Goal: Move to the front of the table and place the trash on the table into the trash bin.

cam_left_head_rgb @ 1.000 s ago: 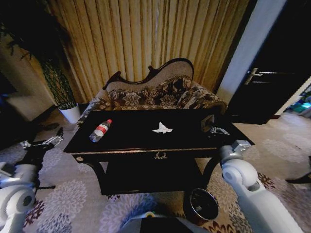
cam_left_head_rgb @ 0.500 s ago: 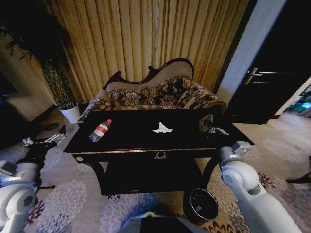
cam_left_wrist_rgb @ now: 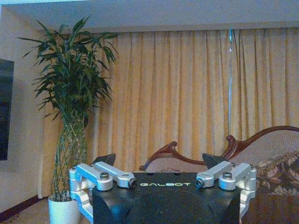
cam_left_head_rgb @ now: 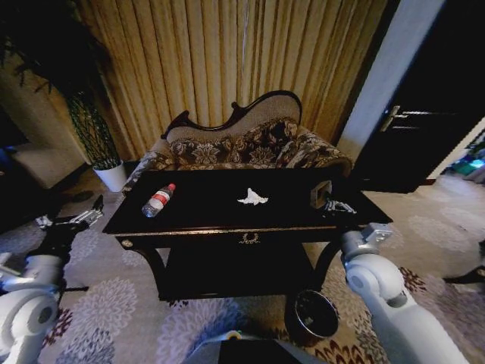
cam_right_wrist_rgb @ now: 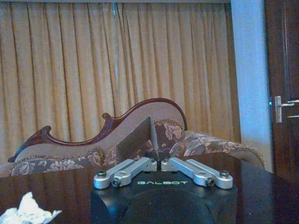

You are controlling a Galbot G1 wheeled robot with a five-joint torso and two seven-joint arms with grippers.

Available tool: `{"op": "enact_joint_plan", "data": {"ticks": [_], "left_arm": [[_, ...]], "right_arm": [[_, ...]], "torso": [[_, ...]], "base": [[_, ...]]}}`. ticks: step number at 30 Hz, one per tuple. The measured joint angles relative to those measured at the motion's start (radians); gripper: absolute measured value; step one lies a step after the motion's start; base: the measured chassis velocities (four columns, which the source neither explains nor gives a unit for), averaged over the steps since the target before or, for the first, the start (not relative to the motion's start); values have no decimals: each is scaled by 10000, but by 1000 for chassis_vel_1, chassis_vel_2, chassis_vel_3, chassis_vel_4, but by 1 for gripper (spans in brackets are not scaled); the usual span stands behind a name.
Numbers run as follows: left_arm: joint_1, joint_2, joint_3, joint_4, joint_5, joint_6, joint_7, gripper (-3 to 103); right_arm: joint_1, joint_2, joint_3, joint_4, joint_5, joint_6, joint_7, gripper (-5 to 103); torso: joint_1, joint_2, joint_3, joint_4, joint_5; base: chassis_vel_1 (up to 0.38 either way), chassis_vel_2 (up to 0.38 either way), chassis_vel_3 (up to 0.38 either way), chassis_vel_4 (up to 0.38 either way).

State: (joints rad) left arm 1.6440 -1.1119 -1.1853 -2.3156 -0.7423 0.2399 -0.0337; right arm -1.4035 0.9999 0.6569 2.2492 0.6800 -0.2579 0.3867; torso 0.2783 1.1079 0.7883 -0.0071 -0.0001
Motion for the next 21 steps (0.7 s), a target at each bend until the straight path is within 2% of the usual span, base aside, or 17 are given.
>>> {"op": "enact_joint_plan", "data": {"ticks": [21], "left_arm": [[-7,-60,147,114,32,-8,25,100]], "right_arm": [[118,-35,-84,-286,-34,-1,-38,0]], "torso": [[-1,1,-1,0,-1]], "base": [[123,-115,-117,114]]}}
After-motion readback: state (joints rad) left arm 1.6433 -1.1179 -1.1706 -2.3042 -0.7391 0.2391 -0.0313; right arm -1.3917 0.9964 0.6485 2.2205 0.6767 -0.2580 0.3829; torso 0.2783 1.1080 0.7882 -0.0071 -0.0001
